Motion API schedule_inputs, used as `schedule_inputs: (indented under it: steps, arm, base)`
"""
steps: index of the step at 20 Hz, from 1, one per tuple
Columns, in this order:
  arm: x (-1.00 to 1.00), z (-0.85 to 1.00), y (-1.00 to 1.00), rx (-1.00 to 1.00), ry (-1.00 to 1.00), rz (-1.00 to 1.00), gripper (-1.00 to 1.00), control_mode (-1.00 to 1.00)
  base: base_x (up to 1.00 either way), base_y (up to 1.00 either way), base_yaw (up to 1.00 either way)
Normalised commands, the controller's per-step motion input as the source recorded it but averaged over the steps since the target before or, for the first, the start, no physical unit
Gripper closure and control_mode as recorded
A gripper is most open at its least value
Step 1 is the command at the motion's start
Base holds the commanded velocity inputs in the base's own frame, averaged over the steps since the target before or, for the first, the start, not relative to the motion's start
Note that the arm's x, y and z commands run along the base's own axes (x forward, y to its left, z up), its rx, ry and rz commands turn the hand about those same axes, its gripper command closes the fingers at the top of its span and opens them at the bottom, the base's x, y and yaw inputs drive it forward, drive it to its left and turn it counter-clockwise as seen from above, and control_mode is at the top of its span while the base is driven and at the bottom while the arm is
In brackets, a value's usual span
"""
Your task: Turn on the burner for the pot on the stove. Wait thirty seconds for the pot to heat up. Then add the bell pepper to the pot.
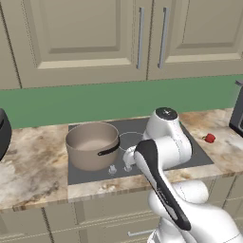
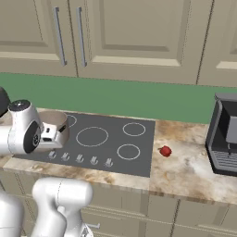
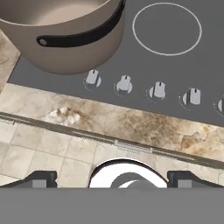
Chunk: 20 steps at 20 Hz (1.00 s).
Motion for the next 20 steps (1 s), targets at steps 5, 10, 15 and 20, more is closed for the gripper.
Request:
schedule_inputs:
  steps: [5, 10, 15, 20]
  arm:
    - [0.25, -0.27, 0.00, 0.00, -0.19, 0.00, -1.00, -1.00]
    - [0.27, -0.20, 0.00, 0.01, -0.17, 0.00, -1.00, -1.00]
    - [0.17, -0.12, 0.00, 0.08, -0.13, 0.00, -1.00, -1.00]
    - [0.03, -0.04, 0.00, 0.09, -0.10, 0.00, -1.00, -1.00]
  base:
    - [0.00, 0.00, 0.00]
    - [0.00, 0.00, 0.00]
    - [0.00, 0.00, 0.00]
    - [0.00, 0.00, 0.00]
